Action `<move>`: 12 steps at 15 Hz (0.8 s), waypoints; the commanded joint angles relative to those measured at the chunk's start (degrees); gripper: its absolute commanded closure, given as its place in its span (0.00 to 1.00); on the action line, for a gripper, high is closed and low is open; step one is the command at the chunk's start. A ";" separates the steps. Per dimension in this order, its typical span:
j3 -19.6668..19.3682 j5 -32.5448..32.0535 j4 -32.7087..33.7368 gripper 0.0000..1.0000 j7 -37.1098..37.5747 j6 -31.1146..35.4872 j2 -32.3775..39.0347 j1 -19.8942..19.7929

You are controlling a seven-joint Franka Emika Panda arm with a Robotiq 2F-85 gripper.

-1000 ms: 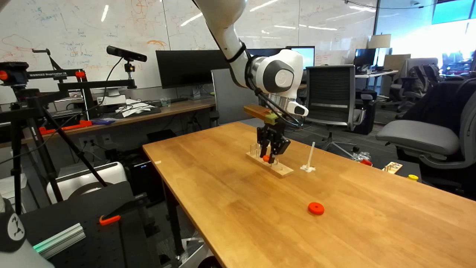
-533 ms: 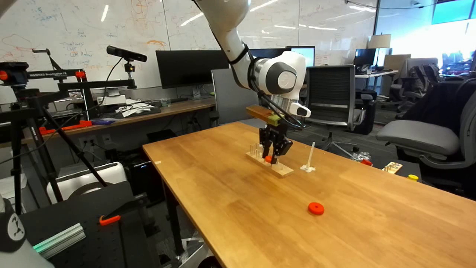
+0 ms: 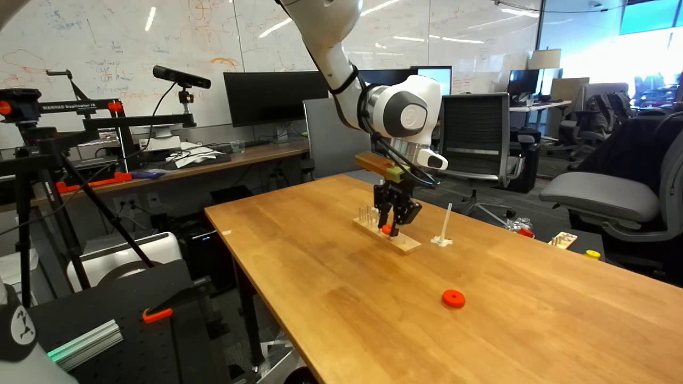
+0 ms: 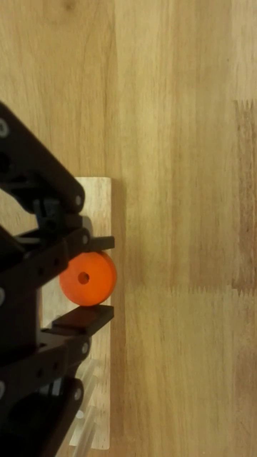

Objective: Put one of the orange rings on the wooden object

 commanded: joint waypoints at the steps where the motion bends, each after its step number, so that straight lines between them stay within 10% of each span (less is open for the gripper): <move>1: 0.08 1.16 2.38 0.83 -0.31 -2.08 1.16 -0.33; 12: 0.36 0.67 1.50 0.83 0.19 -1.20 0.68 1.05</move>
